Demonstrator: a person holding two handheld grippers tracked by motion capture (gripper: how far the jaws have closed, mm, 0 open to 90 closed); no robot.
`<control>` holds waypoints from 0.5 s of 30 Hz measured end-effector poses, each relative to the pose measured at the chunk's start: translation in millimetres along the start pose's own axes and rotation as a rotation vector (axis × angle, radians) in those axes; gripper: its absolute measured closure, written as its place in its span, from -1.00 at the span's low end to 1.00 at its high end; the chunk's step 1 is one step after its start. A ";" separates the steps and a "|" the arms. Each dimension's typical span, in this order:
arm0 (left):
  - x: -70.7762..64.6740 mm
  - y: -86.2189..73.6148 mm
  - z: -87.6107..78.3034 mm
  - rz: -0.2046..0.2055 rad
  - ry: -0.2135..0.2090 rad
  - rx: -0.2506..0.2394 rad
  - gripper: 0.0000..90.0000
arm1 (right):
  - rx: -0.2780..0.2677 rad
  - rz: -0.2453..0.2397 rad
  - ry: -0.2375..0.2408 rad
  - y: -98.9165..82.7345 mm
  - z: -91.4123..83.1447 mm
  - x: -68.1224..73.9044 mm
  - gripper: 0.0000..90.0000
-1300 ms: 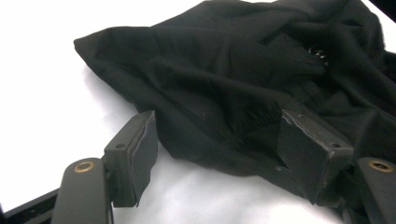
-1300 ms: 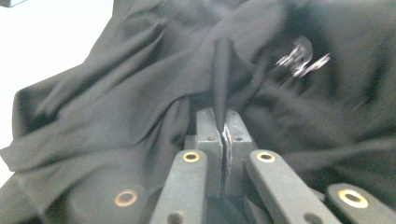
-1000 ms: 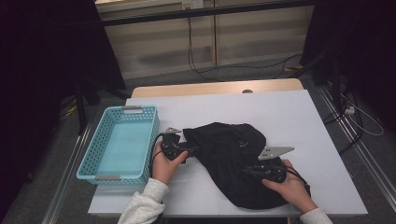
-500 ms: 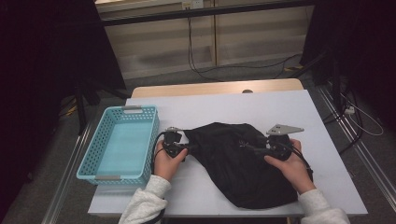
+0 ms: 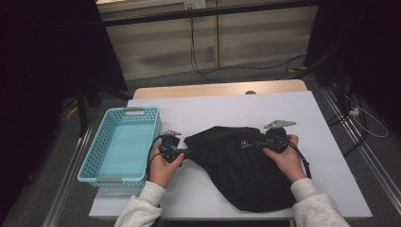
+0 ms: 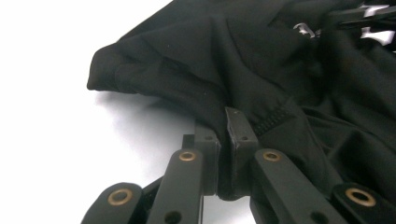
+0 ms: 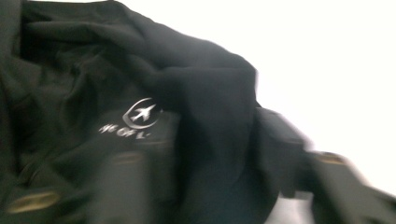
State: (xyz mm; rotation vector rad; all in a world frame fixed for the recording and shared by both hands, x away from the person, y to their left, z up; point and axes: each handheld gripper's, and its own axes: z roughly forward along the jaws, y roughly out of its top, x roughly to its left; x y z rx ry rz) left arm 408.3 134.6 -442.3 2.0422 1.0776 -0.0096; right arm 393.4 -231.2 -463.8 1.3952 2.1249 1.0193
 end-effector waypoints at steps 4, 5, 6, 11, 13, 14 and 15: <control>-1.6 -1.3 -5.9 -0.004 -0.022 -0.004 0.90 | 0.028 -0.013 0.071 -1.8 -3.7 0.1 0.91; -0.9 -2.1 -6.3 -0.007 -0.022 -0.008 0.90 | 0.030 -0.016 0.075 -2.3 -5.5 1.0 0.92; 0.0 -2.8 -7.1 -0.006 -0.023 -0.002 0.90 | 0.032 -0.022 0.078 -3.5 -8.8 2.4 0.93; 4.0 -7.2 -8.9 -0.012 -0.024 0.013 0.90 | 0.053 -0.051 0.104 -16.2 -31.6 6.3 0.94; 4.3 -8.2 -8.1 -0.012 -0.023 0.020 0.90 | 0.042 -0.056 0.101 -22.5 -40.3 5.6 0.91; 4.2 -8.4 -7.3 -0.011 -0.025 0.021 0.90 | 0.028 -0.069 0.090 -24.3 -43.8 5.0 0.80; 3.8 -8.5 -6.4 -0.009 -0.019 0.023 0.90 | 0.007 -0.079 0.080 -24.5 -46.2 4.7 0.71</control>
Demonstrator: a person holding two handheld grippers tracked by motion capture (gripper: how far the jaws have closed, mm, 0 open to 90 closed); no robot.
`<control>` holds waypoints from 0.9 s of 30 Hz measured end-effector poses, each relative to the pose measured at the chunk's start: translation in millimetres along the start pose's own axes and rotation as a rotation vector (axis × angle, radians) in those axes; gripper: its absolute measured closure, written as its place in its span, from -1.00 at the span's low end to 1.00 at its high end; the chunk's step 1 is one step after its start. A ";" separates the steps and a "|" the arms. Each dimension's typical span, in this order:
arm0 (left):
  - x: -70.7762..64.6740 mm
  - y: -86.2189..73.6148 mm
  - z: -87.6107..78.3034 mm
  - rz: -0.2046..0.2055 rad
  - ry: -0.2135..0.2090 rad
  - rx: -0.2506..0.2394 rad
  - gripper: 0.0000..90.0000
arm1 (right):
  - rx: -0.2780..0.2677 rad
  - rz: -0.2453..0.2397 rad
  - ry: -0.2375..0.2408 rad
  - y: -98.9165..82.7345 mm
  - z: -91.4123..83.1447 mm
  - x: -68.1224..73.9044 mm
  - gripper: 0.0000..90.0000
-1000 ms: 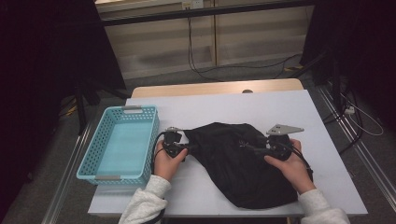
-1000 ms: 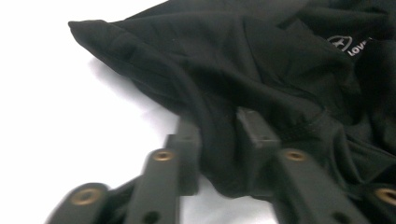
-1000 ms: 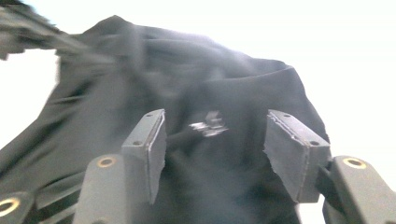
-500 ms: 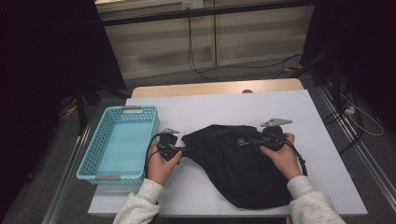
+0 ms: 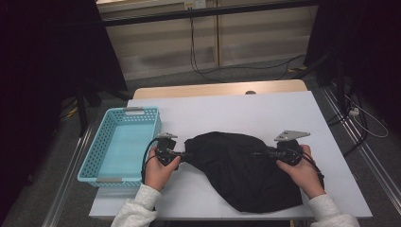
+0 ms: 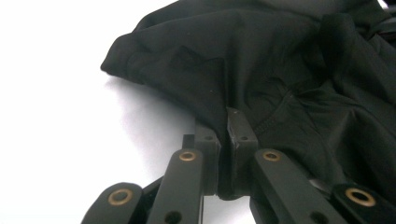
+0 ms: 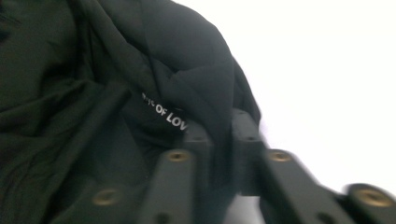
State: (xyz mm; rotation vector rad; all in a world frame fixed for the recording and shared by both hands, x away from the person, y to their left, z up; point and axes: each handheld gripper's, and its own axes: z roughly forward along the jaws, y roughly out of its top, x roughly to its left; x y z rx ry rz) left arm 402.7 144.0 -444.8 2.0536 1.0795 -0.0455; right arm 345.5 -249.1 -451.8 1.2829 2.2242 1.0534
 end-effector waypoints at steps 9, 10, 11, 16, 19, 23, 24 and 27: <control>-1.7 -0.4 2.2 0.014 0.009 0.006 0.90 | -0.125 -0.086 -0.015 40.9 1.8 13.6 0.43; -1.3 -0.7 2.3 0.015 0.011 0.007 0.90 | -0.115 -0.098 -0.015 44.1 5.2 15.6 0.43; -1.1 -1.1 2.3 0.014 0.013 0.007 0.90 | -0.101 -0.108 -0.012 47.7 10.8 17.8 0.44; -2.6 -0.7 1.2 0.017 0.014 0.007 0.90 | -0.002 -0.111 -0.006 51.2 44.8 23.7 0.43; -3.0 -0.9 1.1 0.020 0.016 0.010 0.90 | 0.058 -0.108 -0.043 46.9 59.7 20.9 0.32; -1.4 -1.3 0.9 0.021 0.021 0.018 0.91 | 0.053 -0.047 -0.071 44.9 63.2 8.9 0.74; -0.7 -1.3 0.7 0.017 0.020 0.016 0.91 | 0.040 -0.027 -0.067 45.1 61.2 5.2 0.86; 0.7 -0.6 -0.8 0.016 0.019 0.016 0.91 | 0.001 0.024 -0.083 45.6 52.9 -4.4 0.88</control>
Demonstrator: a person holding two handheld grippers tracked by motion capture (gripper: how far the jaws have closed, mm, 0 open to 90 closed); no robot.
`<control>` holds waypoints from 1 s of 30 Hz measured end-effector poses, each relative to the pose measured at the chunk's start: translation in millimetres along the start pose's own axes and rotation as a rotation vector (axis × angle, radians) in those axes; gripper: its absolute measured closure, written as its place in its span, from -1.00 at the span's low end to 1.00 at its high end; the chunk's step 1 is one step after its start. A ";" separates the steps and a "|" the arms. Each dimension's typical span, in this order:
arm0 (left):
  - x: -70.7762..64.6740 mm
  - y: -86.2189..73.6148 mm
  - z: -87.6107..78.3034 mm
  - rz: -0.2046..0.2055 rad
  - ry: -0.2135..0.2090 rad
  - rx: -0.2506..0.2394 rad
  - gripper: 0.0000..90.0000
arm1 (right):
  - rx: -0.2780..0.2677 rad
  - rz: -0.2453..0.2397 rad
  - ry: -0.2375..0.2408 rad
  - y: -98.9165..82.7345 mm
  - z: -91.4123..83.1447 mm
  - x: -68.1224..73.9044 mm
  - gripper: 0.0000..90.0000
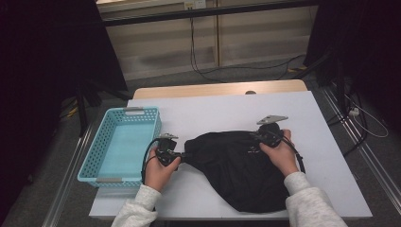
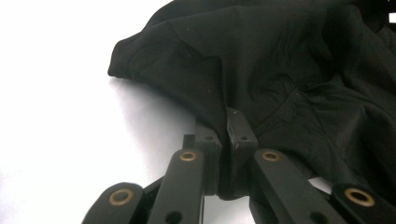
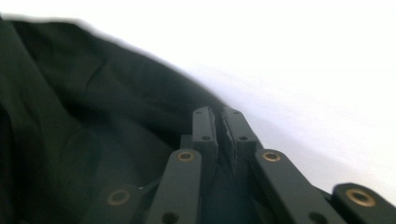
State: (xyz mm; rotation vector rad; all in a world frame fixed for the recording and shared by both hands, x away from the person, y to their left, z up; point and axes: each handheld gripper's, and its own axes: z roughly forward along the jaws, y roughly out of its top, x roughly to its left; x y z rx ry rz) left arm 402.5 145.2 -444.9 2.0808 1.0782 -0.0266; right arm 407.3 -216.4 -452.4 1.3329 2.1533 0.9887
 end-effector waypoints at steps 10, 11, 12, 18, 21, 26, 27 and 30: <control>3.9 6.4 -13.0 -0.009 0.010 -0.059 0.92 | -0.087 0.103 -0.021 -2.6 -33.8 -31.5 0.89; 4.5 7.6 -14.7 -0.015 0.006 -0.073 0.92 | -0.097 0.105 -0.020 -1.9 -37.9 -33.3 0.89; 4.8 8.4 -15.6 -0.016 0.006 -0.078 0.92 | -0.115 0.119 -0.019 -1.0 -42.8 -35.6 0.89; -0.2 9.4 -8.5 -0.003 0.014 -0.066 0.91 | -0.113 0.130 -0.048 -4.1 -43.3 -41.6 0.73; 2.2 7.3 -4.4 -0.012 0.020 -0.057 0.91 | -0.140 0.148 -0.072 -7.1 -44.1 -41.7 0.55; 3.7 6.3 -3.6 -0.019 0.019 -0.048 0.90 | -0.105 0.090 -0.053 -13.2 -49.9 -34.0 0.42; 3.2 6.3 -3.5 -0.016 0.025 -0.049 0.90 | -0.095 0.090 -0.053 -14.7 -50.6 -33.1 0.39; 2.0 6.1 -3.6 -0.011 0.028 -0.050 0.90 | -0.081 0.091 -0.065 -23.1 -52.8 -32.3 0.39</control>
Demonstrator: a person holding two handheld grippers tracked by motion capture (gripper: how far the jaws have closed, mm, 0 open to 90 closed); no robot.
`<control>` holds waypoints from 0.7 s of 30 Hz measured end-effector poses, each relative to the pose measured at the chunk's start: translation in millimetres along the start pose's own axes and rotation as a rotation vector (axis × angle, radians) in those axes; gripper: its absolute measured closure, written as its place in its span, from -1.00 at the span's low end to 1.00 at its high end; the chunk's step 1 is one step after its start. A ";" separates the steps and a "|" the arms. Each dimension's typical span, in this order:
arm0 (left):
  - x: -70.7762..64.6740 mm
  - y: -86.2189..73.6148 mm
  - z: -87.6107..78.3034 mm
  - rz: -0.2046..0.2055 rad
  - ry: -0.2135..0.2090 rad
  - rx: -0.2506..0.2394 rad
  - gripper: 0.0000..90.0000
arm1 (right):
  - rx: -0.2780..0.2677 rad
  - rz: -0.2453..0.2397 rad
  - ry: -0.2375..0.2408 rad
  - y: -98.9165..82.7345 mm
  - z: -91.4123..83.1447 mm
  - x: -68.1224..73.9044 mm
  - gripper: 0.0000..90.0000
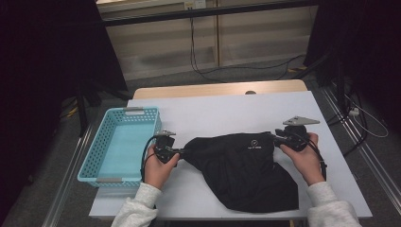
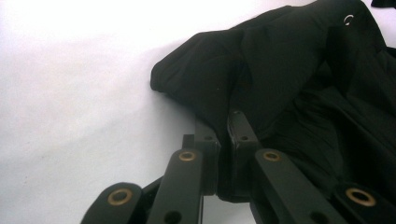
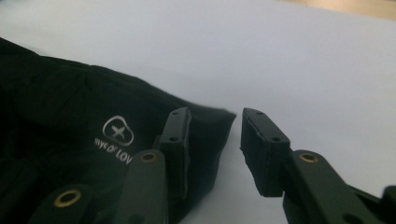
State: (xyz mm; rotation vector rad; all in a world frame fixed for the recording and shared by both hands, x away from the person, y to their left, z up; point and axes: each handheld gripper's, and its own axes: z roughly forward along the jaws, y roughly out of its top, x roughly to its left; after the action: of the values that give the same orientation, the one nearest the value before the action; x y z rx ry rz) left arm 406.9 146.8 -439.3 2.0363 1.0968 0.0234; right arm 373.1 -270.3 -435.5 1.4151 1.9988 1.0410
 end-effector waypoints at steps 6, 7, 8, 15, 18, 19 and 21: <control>0.2 -1.6 1.3 -0.005 0.003 0.005 0.90 | 0.068 0.029 0.014 -19.6 9.6 3.1 0.31; 0.2 -1.6 1.3 -0.005 0.004 0.006 0.90 | 0.063 0.038 -0.003 -22.2 11.8 3.0 0.31; 0.1 -1.8 1.4 -0.005 0.006 0.005 0.90 | 0.060 0.041 -0.009 -23.0 12.7 3.2 0.32; 0.7 -3.7 4.7 -0.007 0.002 0.023 0.88 | 0.053 0.070 0.009 -26.0 21.8 5.1 0.37; 0.3 -4.1 6.4 -0.004 0.005 0.021 0.84 | 0.051 0.079 0.032 -25.0 23.8 6.5 0.61; -0.1 -4.3 6.9 -0.006 0.004 0.019 0.81 | 0.053 0.089 0.049 -24.8 24.2 6.6 0.73; -0.5 -4.1 7.2 0.002 0.005 0.019 0.72 | 0.049 0.093 0.082 -25.0 23.8 5.7 0.92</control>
State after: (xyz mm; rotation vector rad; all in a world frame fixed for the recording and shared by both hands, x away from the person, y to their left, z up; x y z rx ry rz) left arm 406.4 143.0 -446.7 2.0550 1.1024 0.0197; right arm 374.3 -262.0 -469.5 1.5266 2.0455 1.1138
